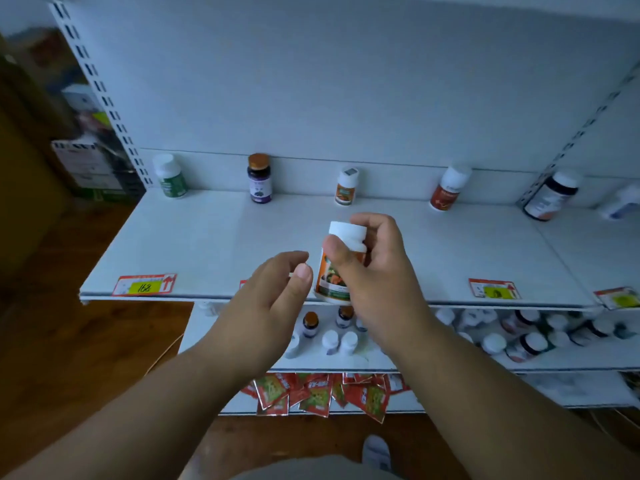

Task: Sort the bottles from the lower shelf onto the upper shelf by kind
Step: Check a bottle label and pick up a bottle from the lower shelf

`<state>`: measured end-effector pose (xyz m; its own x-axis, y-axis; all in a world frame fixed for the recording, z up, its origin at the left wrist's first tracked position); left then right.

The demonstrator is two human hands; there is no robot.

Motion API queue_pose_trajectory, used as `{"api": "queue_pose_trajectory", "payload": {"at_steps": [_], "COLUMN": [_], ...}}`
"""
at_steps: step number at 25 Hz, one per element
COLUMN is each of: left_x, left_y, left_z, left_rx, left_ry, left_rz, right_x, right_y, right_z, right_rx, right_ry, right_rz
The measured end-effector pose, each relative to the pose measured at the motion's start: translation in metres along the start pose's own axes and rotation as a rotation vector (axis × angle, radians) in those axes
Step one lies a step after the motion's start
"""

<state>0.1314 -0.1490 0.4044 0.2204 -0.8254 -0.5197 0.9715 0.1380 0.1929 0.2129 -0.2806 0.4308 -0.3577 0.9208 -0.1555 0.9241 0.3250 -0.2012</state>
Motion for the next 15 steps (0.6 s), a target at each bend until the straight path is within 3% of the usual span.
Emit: {"api": "queue_pose_trajectory", "payload": {"at_steps": [4, 8, 12, 15], "left_x": [0.052, 0.1, 0.107, 0.097], "left_y": [0.054, 0.106, 0.153, 0.19], "left_z": [0.008, 0.002, -0.025, -0.04], "left_rx": [0.001, -0.043, -0.06, 0.088], "left_ry": [0.05, 0.157, 0.347, 0.641], "left_rz": [-0.034, -0.05, -0.11, -0.186], "right_x": [-0.066, -0.111, -0.117, -0.106], "right_y": [0.052, 0.118, 0.168, 0.203], "right_z": [0.018, 0.032, 0.037, 0.042], "right_rx": [0.075, 0.112, 0.159, 0.172], "right_ry": [0.044, -0.088, -0.268, -0.327], "right_rz": [0.065, 0.071, 0.056, 0.087]}}
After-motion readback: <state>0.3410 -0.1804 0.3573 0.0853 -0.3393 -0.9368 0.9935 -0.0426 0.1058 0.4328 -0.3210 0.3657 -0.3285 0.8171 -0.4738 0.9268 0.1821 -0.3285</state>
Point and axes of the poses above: each hand's wrist, its own y-axis towards the middle knuckle, its own x-axis out of the palm, z = x × y, the point moved 5 cm from there along y, towards the middle knuckle, and after that the axes turned 14 degrees about x, right-handed, at the moved point
